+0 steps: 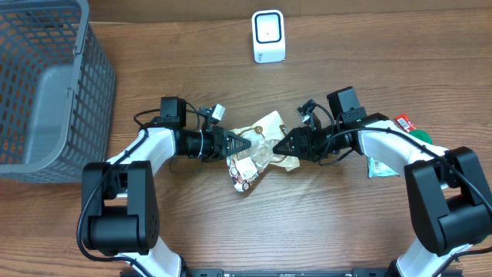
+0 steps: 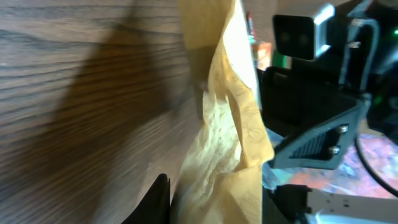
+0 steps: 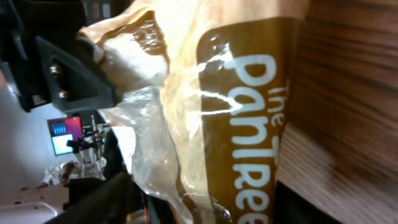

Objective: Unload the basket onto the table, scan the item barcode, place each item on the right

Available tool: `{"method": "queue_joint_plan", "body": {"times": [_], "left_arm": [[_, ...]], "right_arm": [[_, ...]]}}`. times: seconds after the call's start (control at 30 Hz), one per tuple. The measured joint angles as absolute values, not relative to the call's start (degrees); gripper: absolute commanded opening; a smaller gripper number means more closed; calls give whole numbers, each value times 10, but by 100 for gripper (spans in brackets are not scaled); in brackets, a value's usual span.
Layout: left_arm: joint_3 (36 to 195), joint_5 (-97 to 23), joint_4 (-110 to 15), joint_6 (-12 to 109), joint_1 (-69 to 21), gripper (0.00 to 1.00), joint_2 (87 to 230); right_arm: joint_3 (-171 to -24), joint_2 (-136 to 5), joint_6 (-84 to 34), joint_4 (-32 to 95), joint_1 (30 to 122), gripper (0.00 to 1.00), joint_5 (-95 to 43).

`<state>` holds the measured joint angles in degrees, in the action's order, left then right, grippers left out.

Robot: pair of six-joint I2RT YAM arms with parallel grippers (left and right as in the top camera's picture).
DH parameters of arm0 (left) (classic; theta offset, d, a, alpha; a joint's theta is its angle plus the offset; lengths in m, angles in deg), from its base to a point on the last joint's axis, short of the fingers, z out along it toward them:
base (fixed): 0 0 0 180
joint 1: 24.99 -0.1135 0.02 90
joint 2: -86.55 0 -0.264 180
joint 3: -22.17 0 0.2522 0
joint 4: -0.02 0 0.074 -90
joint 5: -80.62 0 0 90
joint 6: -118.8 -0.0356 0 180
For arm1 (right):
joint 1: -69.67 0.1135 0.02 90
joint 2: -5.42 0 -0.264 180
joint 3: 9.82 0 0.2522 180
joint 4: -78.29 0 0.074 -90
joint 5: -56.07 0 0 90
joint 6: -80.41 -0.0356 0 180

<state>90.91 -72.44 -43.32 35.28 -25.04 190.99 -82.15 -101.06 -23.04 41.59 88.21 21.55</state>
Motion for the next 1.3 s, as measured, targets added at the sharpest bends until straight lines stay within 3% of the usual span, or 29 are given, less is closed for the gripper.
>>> {"method": "queue_joint_plan", "body": {"times": [0.43,0.77,1.3], "left_arm": [[909,-867,-433,362,-265,4,1910],[909,-908,-439,362,-259,4,1910],[909,-904,-428,362,-246,6,1910]], "right_arm": [[-821,-1011,-226,440,821,91,221],[-822,-1011,-193,462,815,89,352],[-823,-1011,-188,463,871,37,384]]}}
